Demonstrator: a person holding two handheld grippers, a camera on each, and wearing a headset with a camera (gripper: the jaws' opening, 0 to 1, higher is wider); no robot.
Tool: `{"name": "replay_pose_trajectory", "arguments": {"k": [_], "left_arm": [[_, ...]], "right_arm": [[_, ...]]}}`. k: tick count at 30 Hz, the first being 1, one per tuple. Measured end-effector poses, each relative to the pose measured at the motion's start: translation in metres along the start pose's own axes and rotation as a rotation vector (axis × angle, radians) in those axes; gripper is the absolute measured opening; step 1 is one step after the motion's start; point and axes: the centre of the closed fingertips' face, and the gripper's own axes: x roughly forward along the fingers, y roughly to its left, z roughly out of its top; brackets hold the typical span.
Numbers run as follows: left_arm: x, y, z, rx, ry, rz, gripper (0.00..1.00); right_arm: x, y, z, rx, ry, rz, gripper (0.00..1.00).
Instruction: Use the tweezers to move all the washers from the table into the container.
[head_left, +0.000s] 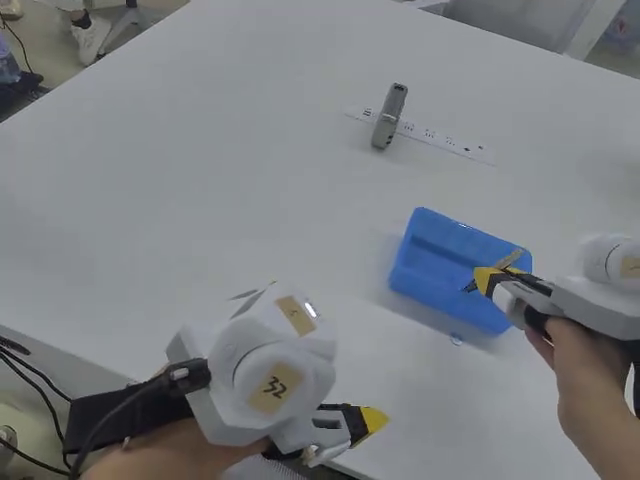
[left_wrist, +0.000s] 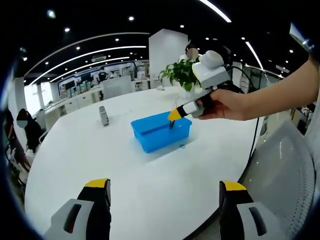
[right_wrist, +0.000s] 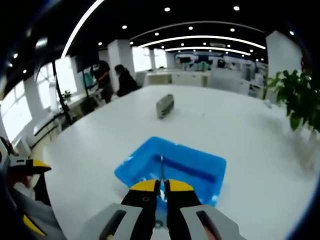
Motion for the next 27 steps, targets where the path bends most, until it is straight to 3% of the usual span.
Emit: {"name": "replay_pose_trajectory", "arguments": {"k": [11, 21, 27], "left_arm": [[0.000, 0.000, -0.002, 0.005, 0.010, 0.000, 0.91], [0.001, -0.001, -0.003, 0.015, 0.018, -0.005, 0.91], [0.001, -0.002, -0.003, 0.015, 0.018, -0.005, 0.91]], "right_arm": [[0.006, 0.000, -0.014, -0.016, 0.036, -0.018, 0.03], [0.005, 0.001, -0.015, 0.014, 0.032, -0.007, 0.03], [0.003, 0.001, -0.012, -0.009, 0.039, -0.015, 0.03]]}}
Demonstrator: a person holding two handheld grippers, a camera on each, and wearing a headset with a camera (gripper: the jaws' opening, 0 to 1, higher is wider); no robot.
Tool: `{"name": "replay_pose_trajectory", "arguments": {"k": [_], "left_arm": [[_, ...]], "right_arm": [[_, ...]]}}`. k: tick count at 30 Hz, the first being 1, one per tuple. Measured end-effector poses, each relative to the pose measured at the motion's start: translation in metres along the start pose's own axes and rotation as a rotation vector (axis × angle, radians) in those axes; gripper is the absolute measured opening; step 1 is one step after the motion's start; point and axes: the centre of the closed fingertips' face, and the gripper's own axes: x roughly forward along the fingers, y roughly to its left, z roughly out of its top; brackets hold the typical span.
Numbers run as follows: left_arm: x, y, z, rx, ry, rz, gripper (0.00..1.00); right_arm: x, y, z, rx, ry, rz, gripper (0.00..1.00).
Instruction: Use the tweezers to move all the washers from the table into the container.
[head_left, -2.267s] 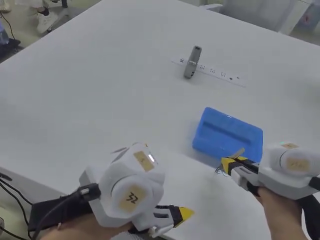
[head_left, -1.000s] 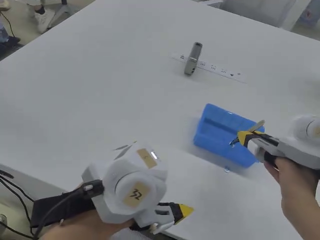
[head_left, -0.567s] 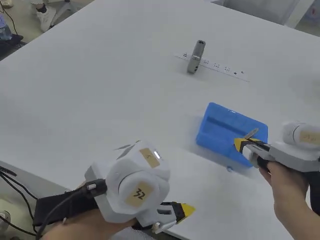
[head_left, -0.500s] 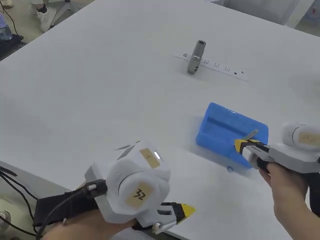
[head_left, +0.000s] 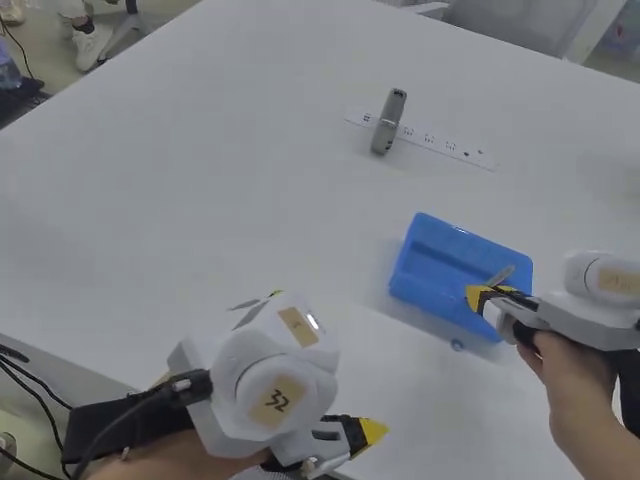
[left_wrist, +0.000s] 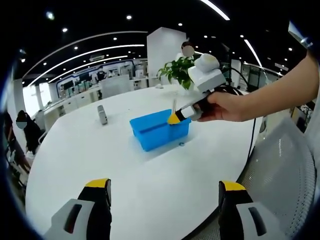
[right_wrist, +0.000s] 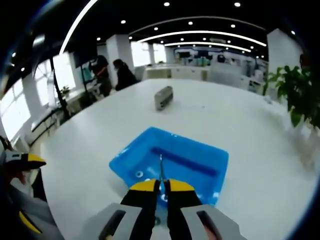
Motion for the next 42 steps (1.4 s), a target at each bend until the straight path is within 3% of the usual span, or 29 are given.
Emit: {"name": "replay_pose_trajectory", "arguments": {"k": [9, 12, 21, 25, 31, 42], "left_arm": [[-0.001, 0.001, 0.001, -0.004, -0.006, 0.005, 0.91], [-0.001, 0.001, 0.001, -0.003, -0.005, 0.004, 0.91], [0.000, -0.001, 0.000, 0.001, -0.002, -0.003, 0.91], [0.000, 0.000, 0.000, 0.000, -0.001, -0.001, 0.90], [0.000, 0.000, 0.000, 0.002, 0.001, 0.000, 0.90], [0.001, 0.000, -0.002, 0.003, 0.009, 0.000, 0.90]], "right_arm": [[-0.022, 0.002, 0.024, 0.019, -0.090, 0.012, 0.03], [-0.037, 0.007, 0.031, 0.030, -0.123, 0.022, 0.03], [-0.057, 0.022, 0.028, 0.045, -0.164, 0.060, 0.03], [-0.060, 0.031, 0.019, 0.017, -0.149, 0.075, 0.03], [-0.052, 0.036, -0.006, -0.060, -0.072, 0.064, 0.03], [-0.033, 0.028, -0.030, -0.071, 0.002, 0.055, 0.03]]}}
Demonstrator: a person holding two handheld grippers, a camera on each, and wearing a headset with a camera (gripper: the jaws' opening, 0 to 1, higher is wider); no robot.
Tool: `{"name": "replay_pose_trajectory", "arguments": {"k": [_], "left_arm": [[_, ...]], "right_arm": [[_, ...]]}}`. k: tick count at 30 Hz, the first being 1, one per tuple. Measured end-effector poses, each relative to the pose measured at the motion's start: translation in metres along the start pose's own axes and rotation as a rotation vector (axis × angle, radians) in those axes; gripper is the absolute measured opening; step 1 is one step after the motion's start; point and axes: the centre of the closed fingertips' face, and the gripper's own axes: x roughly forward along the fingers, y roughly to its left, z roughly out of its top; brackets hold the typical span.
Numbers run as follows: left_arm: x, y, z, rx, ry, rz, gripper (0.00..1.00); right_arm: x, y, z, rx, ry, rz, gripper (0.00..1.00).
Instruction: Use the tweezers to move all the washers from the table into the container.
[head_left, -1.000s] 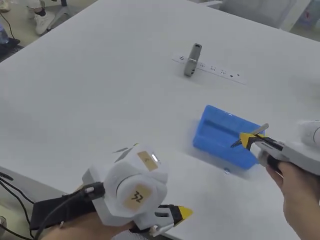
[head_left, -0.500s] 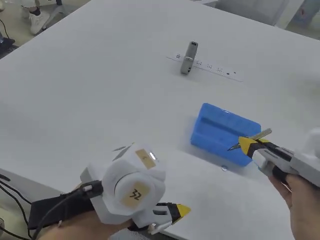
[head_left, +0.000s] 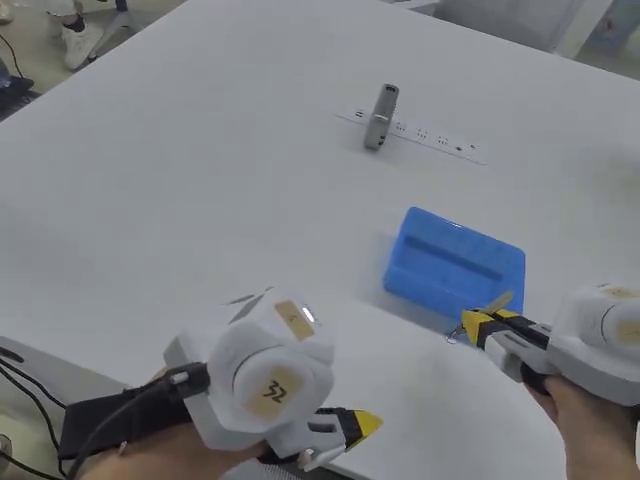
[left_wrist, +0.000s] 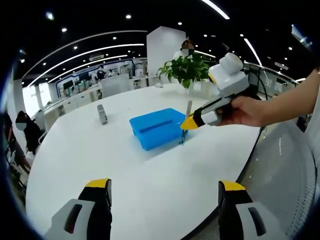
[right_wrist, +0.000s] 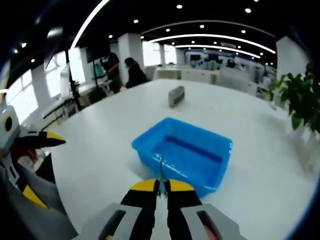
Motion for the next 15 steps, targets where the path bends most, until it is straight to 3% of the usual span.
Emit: {"name": "replay_pose_trajectory", "arguments": {"k": [15], "left_arm": [[-0.0004, -0.0002, -0.0010, 0.006, 0.009, 0.002, 0.89]], "right_arm": [[0.0049, -0.0081, -0.0028, -0.015, 0.010, 0.001, 0.03]]}}
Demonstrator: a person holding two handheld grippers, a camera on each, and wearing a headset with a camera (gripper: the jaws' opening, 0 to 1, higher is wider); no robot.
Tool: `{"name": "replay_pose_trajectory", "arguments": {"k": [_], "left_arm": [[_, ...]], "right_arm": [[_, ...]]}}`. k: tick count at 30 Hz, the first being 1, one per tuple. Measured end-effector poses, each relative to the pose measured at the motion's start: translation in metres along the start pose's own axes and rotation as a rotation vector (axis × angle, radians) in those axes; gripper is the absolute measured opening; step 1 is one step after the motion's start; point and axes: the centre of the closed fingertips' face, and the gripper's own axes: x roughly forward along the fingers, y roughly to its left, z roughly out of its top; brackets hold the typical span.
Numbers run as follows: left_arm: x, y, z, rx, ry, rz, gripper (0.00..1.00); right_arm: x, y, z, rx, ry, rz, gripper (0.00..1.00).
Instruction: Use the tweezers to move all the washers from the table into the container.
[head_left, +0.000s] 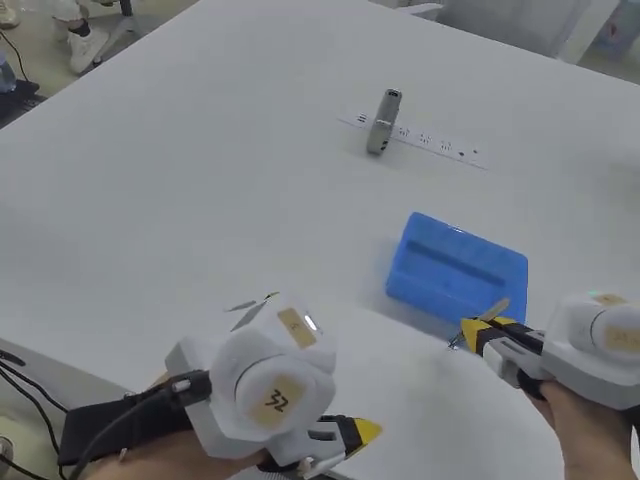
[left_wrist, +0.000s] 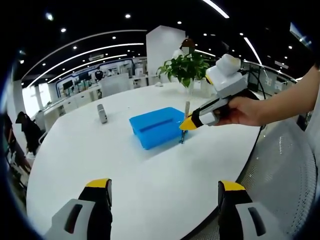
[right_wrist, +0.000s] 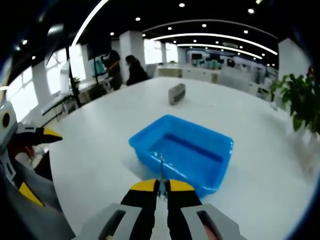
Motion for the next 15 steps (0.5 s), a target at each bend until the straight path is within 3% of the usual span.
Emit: {"name": "replay_pose_trajectory", "arguments": {"k": [15], "left_arm": [[-0.0001, 0.0018, -0.0006, -0.003, 0.002, 0.008, 0.88]], "right_arm": [[0.0033, -0.0038, 0.0008, -0.005, -0.004, 0.001, 0.04]]}}
